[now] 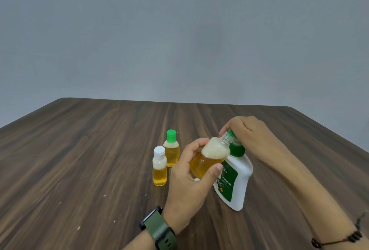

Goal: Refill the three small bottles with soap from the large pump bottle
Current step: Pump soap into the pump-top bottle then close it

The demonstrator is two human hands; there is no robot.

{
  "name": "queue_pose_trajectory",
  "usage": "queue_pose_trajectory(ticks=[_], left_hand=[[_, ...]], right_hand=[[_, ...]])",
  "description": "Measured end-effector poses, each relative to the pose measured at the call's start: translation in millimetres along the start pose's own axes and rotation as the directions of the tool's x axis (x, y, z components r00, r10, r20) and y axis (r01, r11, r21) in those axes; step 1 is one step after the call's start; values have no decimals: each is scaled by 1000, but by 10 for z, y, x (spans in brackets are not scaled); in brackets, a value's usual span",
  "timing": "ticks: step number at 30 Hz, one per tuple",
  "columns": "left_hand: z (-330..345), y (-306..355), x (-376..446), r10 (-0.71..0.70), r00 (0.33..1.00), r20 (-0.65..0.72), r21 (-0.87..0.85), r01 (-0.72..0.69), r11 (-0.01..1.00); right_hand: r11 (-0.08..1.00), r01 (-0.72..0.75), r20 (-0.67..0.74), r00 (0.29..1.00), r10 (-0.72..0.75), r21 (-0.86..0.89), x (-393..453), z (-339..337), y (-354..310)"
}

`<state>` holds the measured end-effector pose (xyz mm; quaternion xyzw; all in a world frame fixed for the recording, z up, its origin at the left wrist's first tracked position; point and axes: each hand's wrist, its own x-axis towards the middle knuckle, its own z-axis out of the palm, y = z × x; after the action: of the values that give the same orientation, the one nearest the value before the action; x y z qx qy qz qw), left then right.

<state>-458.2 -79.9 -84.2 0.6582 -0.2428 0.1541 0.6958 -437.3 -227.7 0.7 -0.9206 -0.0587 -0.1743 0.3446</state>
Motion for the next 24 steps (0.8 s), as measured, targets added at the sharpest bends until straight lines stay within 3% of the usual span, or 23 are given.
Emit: queue_pose_trajectory(ticks=[5,18,24], left_hand=[[5,-56,-24,-14,1000,9,19,14,1000],[-11,-29,5,-97,993,75,-189,109,976],[-9,-25,14,-94,989,113,-177,113,978]], right_hand=[[999,-38,13,999,38,-5,-43,62,41],[997,-26,135,990,36,-76,11,-111,-226],[996,-40,114,992,49,-80,26,-82,-203]])
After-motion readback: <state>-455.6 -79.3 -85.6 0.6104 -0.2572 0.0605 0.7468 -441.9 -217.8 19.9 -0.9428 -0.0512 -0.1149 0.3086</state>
